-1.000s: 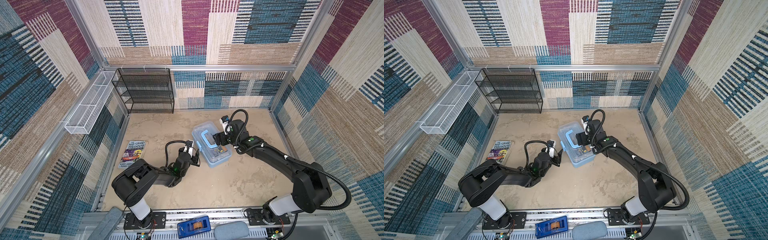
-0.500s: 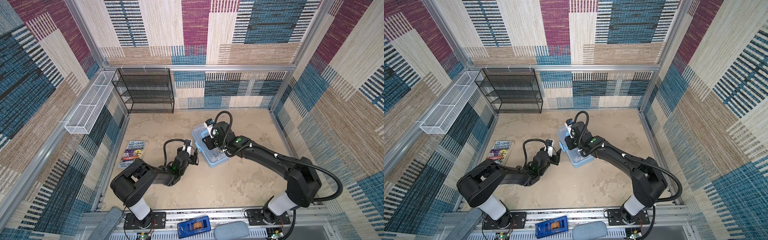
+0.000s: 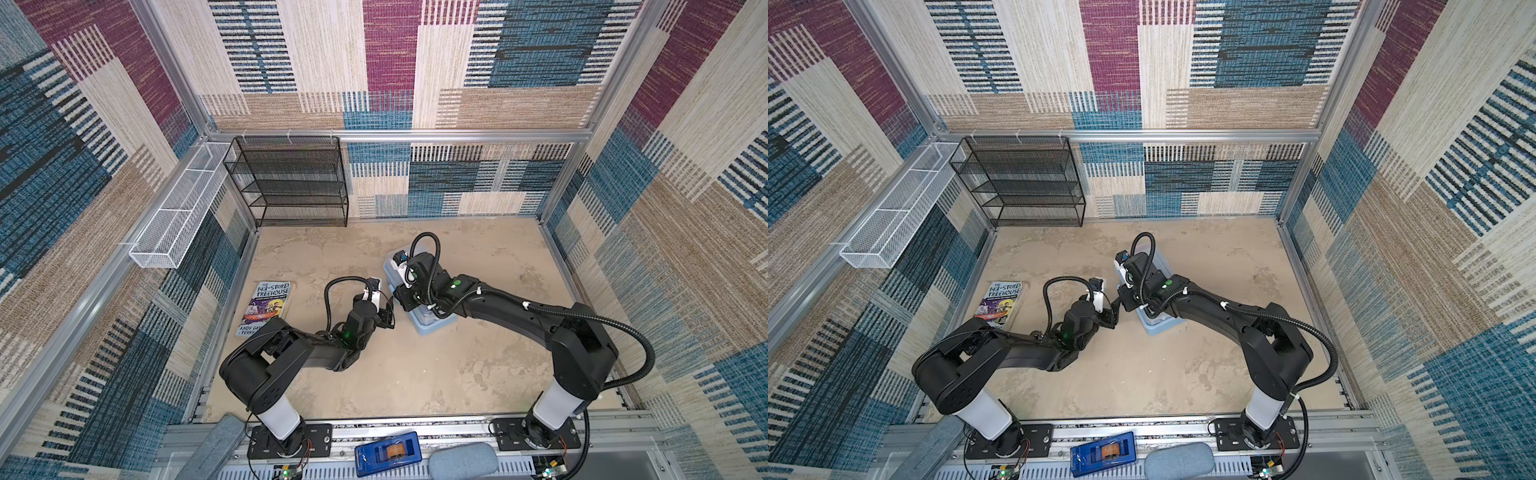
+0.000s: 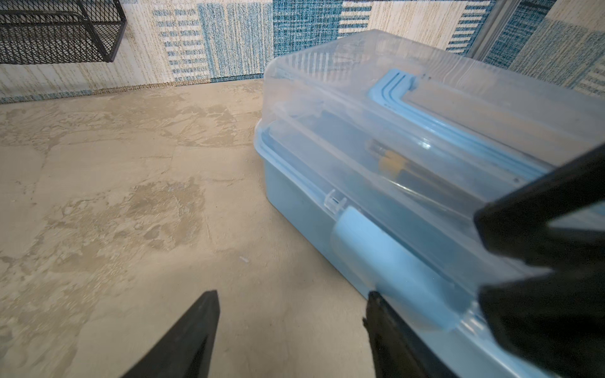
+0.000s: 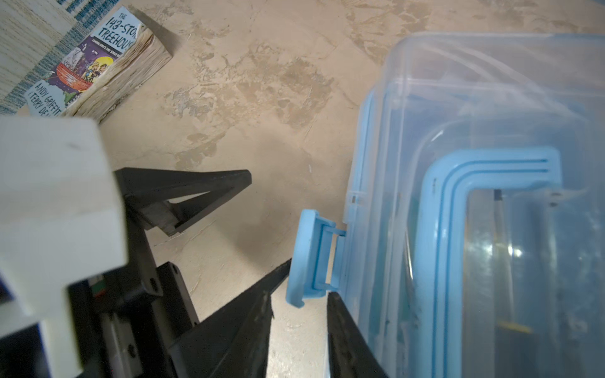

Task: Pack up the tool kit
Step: 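Move the right gripper to the blue latch on the box's far end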

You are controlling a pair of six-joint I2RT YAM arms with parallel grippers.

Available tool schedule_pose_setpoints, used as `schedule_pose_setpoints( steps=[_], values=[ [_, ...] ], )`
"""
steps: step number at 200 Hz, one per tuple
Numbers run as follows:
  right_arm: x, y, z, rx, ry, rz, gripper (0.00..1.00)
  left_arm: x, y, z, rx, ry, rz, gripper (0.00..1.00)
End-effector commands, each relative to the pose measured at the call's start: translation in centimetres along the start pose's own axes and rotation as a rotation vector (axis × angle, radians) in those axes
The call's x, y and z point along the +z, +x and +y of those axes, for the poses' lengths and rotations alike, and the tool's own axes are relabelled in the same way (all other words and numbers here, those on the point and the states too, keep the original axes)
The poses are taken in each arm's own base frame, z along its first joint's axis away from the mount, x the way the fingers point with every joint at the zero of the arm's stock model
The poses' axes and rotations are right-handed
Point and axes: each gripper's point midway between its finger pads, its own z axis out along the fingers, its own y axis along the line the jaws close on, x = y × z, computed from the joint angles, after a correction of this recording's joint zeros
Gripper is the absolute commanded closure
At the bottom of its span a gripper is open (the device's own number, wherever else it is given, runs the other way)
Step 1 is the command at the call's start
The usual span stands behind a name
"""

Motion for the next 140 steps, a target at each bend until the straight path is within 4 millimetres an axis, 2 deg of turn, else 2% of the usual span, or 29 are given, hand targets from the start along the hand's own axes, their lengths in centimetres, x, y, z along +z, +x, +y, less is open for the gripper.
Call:
schedule_pose_setpoints(
  steps=[1, 52, 124, 140],
  values=[
    [0.3, -0.2, 0.2, 0.001, -0.005, 0.01, 0.68, 0.1, -0.4, -0.2, -0.033, 0.008, -0.013, 0.26],
    [1.4, 0.3, -0.2, 0.0, 0.021, 0.042, 0.71, 0.1, -0.3, -0.1, -0.034, 0.008, -0.011, 0.26],
    [2.0, 1.1, -0.2, 0.014, 0.021, 0.074, 0.81, 0.1, -0.3, -0.1, -0.029, 0.006, -0.01, 0.26],
    [2.2, 1.3, -0.1, 0.022, 0.015, 0.078, 0.78, 0.1, -0.3, -0.1, -0.026, 0.006, -0.006, 0.26]
  ],
)
